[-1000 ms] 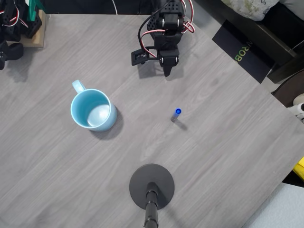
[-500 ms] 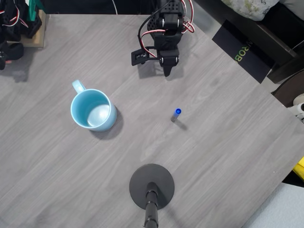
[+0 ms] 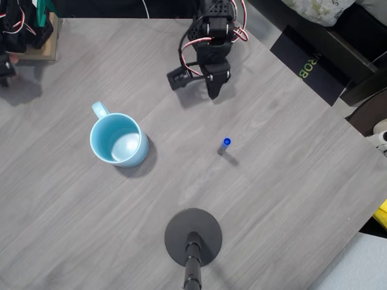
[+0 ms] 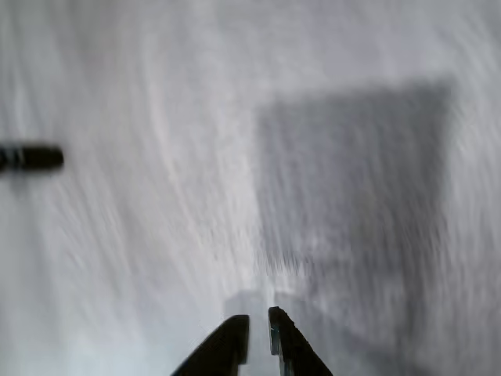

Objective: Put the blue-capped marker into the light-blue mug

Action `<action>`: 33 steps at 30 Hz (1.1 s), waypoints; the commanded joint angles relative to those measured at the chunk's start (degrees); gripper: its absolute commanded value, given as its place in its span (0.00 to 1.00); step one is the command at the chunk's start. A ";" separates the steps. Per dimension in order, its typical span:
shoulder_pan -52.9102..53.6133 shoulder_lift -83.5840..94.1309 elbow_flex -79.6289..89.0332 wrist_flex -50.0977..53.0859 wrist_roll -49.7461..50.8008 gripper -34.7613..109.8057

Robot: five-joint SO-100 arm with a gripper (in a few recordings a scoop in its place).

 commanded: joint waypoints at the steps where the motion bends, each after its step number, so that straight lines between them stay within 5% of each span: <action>1: 4.83 1.41 0.09 -0.53 -22.94 0.24; 5: 9.49 1.32 -1.93 -2.90 -34.63 0.28; 15: 11.25 1.32 -19.95 -23.20 -44.74 0.41; 18: 11.69 1.32 -17.67 -38.76 -49.75 0.45; 22: 9.67 1.32 -1.23 -71.81 -58.10 0.49; 33: 2.90 1.14 -0.44 -71.98 -58.71 0.49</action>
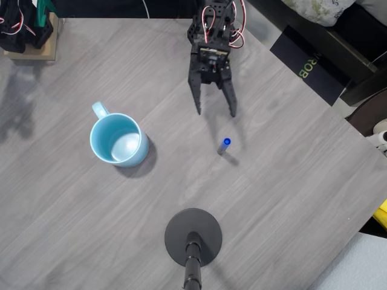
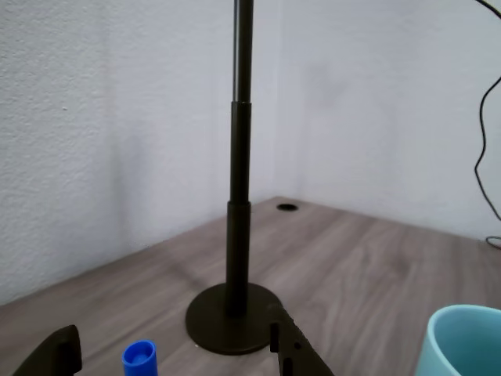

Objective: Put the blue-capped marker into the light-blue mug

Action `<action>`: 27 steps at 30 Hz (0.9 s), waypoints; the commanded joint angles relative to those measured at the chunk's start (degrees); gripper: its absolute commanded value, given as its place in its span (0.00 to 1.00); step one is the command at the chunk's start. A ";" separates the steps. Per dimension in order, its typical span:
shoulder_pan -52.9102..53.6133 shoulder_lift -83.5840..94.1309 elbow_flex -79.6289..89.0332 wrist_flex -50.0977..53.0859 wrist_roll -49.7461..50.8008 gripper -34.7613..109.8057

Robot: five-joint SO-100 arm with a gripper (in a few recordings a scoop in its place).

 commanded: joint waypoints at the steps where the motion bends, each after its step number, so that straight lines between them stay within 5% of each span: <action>1: -1.67 0.00 -3.16 -1.05 -5.10 0.49; 11: 1.32 -44.12 -37.27 -11.95 0.62 0.49; 27: -5.19 -49.83 -19.86 -20.21 2.46 0.49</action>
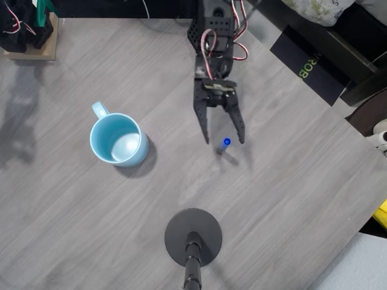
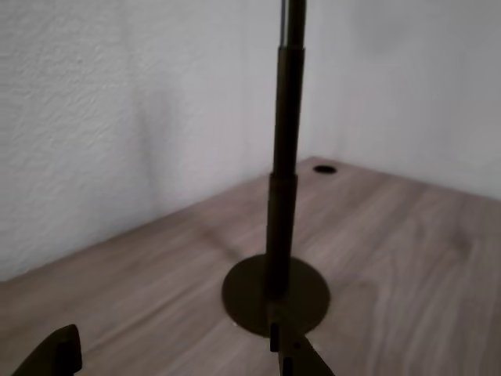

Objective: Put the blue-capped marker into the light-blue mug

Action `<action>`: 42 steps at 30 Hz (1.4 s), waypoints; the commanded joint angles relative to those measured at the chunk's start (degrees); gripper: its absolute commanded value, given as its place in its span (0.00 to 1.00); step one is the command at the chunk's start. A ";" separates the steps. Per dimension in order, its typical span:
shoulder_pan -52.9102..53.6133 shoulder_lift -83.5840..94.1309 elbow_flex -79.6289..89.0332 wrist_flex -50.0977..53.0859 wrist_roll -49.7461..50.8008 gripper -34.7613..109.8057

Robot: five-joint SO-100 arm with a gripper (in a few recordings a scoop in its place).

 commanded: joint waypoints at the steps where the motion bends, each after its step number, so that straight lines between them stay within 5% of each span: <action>1: -0.26 -1.23 0.62 -1.41 1.05 0.49; 26: -2.99 -27.51 3.08 -20.04 1.32 0.48; 29: -3.60 -32.08 2.46 -22.76 -0.62 0.25; 42: -4.31 -35.16 2.11 -24.26 -0.62 0.24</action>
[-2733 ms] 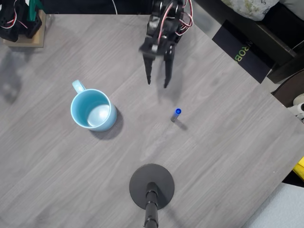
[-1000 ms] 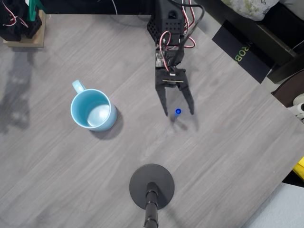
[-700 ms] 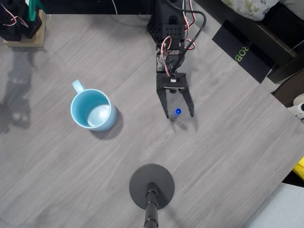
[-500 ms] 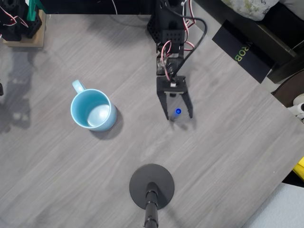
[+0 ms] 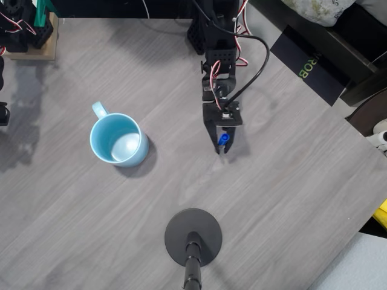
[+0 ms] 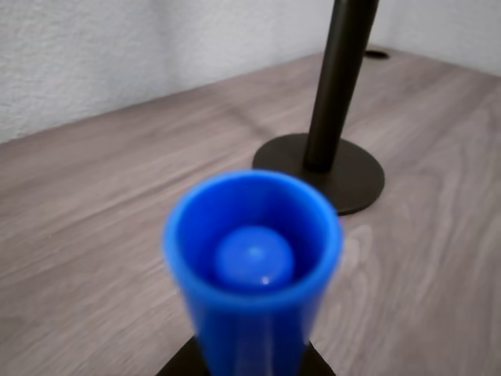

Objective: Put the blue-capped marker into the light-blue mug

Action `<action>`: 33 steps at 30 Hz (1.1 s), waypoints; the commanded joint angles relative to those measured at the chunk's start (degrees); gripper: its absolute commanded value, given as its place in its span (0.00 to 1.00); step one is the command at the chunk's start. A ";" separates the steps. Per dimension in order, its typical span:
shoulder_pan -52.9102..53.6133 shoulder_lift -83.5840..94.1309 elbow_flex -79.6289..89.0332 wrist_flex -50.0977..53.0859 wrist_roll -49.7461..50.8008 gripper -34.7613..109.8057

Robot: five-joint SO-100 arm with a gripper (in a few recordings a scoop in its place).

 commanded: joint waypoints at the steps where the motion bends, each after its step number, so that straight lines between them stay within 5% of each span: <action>1: 0.35 0.00 -1.14 -0.97 -0.26 0.24; 12: 8.79 3.08 -10.90 -0.26 -0.35 0.24; 22: 20.65 18.98 -26.46 24.79 4.92 0.24; 33: 32.26 23.03 -29.88 27.77 5.89 0.24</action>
